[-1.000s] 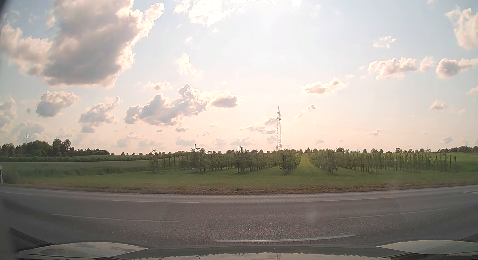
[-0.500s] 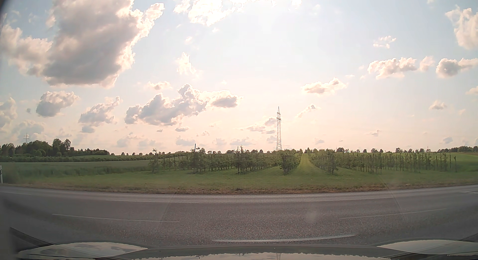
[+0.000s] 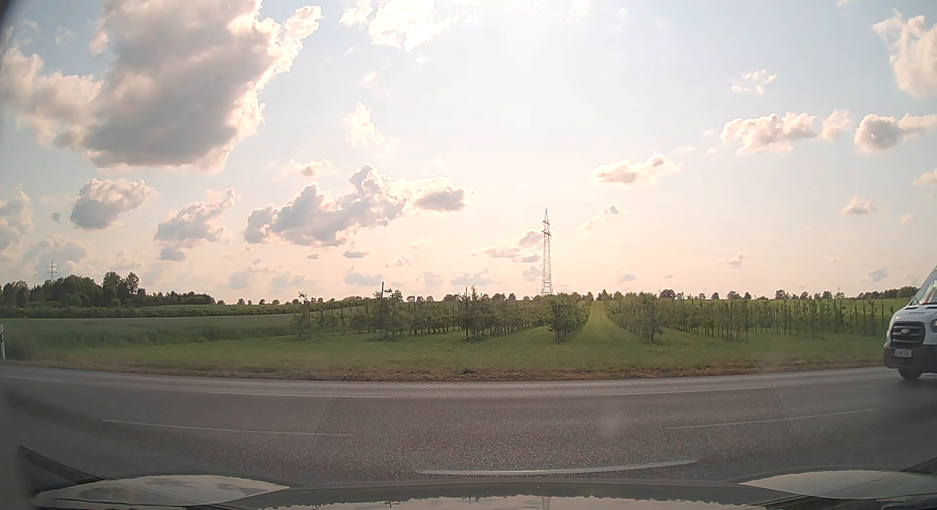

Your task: Follow the waypoints while adhering to traffic rules and regulations

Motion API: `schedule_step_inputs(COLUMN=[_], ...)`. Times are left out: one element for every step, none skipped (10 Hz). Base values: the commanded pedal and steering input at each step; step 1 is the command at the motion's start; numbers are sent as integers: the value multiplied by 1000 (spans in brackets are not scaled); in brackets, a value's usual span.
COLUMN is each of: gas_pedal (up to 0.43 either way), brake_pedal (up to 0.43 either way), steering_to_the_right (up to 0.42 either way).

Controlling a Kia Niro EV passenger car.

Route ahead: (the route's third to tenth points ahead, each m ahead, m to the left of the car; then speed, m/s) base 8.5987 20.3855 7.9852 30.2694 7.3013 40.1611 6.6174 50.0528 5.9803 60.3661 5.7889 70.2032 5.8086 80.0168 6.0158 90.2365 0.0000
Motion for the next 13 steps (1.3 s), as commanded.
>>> schedule_step_inputs(gas_pedal=[0, 0, 0, 0, 0, 0, 0, 0, 0, 0, 0, 0, 0], brake_pedal=[390, 390, 384, 384, 366, 378, 372, 378, 378, 378, 378, 366, 348], steering_to_the_right=[1, 1, 1, 1, 1, 1, 1, 1, 1, 1, 1, 1, 1])
